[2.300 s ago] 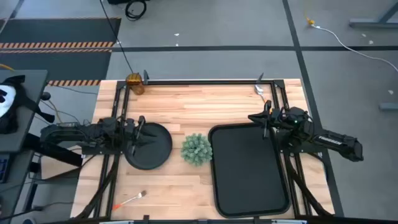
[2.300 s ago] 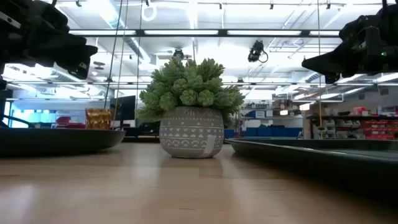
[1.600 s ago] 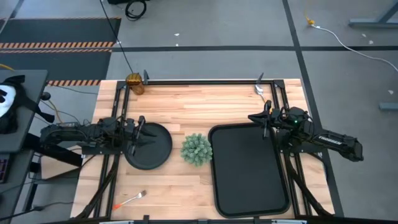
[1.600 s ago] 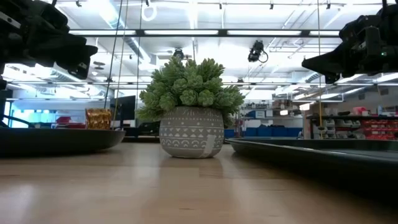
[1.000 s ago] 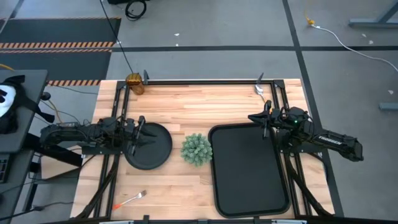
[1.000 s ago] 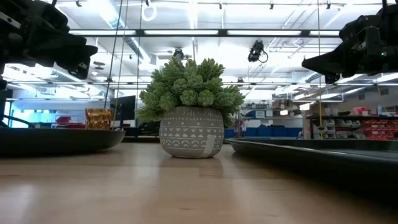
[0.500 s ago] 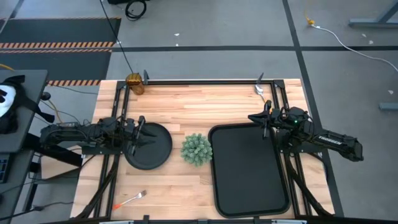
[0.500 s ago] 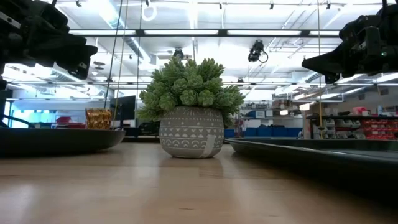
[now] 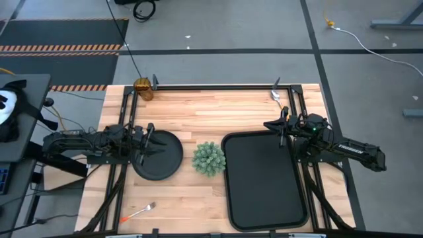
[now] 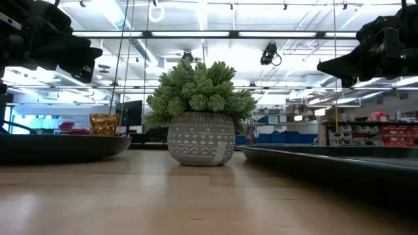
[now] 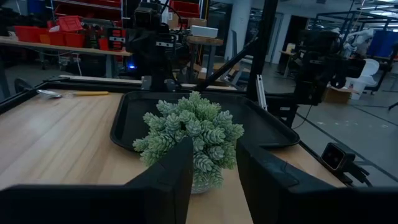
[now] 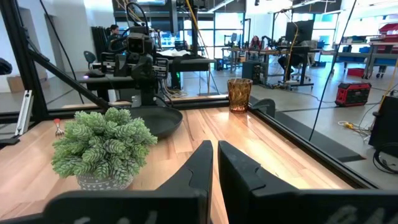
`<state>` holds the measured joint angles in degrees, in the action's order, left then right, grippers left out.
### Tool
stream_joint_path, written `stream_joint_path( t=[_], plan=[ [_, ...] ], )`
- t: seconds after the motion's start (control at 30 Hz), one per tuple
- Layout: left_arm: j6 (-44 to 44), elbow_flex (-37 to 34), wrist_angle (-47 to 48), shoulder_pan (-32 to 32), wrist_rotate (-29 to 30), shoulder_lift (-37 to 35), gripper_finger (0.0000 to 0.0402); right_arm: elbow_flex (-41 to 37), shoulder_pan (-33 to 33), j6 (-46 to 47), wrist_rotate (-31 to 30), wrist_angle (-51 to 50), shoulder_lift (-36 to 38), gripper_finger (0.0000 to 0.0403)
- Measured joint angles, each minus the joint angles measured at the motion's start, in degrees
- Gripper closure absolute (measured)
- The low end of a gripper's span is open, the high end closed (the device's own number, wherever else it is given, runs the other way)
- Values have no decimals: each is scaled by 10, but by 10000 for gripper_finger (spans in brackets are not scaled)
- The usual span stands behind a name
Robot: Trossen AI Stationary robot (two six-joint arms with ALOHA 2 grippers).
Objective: Pick and place plate/cup/fork/spoon on tray
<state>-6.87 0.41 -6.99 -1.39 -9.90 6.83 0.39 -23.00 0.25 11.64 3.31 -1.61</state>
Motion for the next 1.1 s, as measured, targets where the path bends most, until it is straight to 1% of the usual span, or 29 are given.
stream_joint_path(
  t=[0.37, 0.5, 0.57, 0.63, 0.73, 0.83, 0.97, 1.03, 1.1],
  plan=[
    [0, 0, -3, 0, 0, 0, 273, 0, -3, 0, 1, 0, 0, 371],
    [-36, 0, -23, 0, 0, 0, 273, 0, -4, 0, 1, 0, 0, 371],
    [-64, 0, -49, 0, 0, 0, 273, 0, -4, 0, 1, 0, 0, 371],
    [-114, 0, -87, 0, 7, 0, 273, 0, -4, -13, 0, 1, 0, 371],
    [-255, 0, -115, 0, 46, 0, 270, 0, -4, -73, -20, 14, 0, 371],
    [-347, 0, -132, -1, 68, 0, 267, 0, -4, -103, -31, 21, 0, 371],
    [-395, 0, -140, -1, 99, 0, 267, 0, -4, -107, -32, 32, 0, 371],
    [-393, 0, -139, 0, 113, 1, 267, 0, -4, -107, -33, 58, 0, 371],
    [-375, 1, -140, 0, 131, 5, 268, 0, -4, -108, -47, 103, 0, 371]
  ],
)
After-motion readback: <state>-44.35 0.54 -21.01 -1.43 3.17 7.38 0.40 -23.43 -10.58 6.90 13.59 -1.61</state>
